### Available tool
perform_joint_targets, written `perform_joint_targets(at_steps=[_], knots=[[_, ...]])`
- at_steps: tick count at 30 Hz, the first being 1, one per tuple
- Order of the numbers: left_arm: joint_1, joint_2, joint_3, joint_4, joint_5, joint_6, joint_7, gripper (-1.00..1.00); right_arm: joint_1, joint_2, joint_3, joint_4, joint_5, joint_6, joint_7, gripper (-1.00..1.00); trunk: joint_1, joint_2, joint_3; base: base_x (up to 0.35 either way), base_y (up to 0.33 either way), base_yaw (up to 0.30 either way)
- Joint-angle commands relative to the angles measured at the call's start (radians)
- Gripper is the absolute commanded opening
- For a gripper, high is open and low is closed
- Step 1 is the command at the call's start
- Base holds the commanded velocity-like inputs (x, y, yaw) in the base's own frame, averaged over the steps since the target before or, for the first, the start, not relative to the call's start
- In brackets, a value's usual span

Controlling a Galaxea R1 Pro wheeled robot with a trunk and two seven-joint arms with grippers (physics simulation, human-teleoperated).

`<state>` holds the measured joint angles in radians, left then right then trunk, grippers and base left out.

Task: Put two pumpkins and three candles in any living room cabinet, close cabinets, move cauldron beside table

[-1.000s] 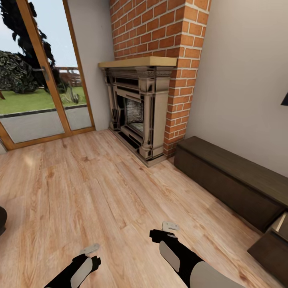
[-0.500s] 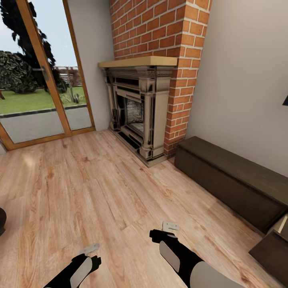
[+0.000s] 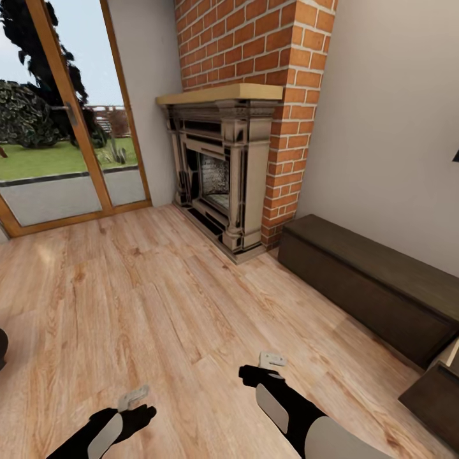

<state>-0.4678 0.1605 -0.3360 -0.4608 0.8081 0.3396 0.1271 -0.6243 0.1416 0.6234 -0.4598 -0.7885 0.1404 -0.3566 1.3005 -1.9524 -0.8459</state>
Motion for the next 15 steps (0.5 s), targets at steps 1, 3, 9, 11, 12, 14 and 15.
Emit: perform_joint_targets(at_steps=[1, 3, 9, 11, 12, 14, 15], knots=[[0.0, 0.002, -0.008, -0.002, 0.011, 0.002, 0.008, 1.0, -0.001, -0.001, 0.007, -0.002, -0.005, 0.004, -0.001, 1.0, 0.004, -0.008, -0.004, 0.0, 0.0, 0.0], [0.0, 0.004, -0.008, 0.001, 0.011, 0.002, 0.005, 1.0, -0.001, -0.002, 0.007, -0.002, -0.005, 0.003, 0.021, 1.0, 0.011, -0.022, -0.01, 0.0, 0.0, 0.0], [0.0, 0.006, -0.008, 0.002, 0.01, 0.002, 0.004, 1.0, 0.0, -0.002, 0.008, -0.002, -0.005, 0.003, 0.036, 1.0, 0.034, -0.064, -0.029, 0.0, 0.0, 0.0], [0.0, 0.007, -0.008, 0.002, 0.01, 0.002, 0.005, 1.0, 0.0, -0.002, 0.008, -0.002, -0.005, 0.004, 0.038, 1.0, 0.042, -0.078, -0.035, 0.0, 0.0, 0.0], [0.0, 0.008, -0.008, 0.003, 0.01, 0.002, 0.005, 1.0, 0.0, -0.002, 0.008, -0.002, -0.005, 0.003, 0.038, 1.0, 0.046, -0.085, -0.039, 0.0, 0.0, 0.0], [0.0, 0.008, -0.008, 0.002, 0.009, 0.002, 0.005, 1.0, 0.0, -0.002, 0.008, -0.002, -0.005, 0.004, 0.039, 1.0, 0.054, -0.099, -0.045, 0.0, 0.0, 0.0], [0.0, 0.008, -0.008, 0.003, 0.009, 0.002, 0.007, 1.0, -0.001, -0.002, 0.009, -0.003, -0.005, 0.004, 0.039, 1.0, 0.057, -0.106, -0.048, 0.0, 0.0, 0.0]])
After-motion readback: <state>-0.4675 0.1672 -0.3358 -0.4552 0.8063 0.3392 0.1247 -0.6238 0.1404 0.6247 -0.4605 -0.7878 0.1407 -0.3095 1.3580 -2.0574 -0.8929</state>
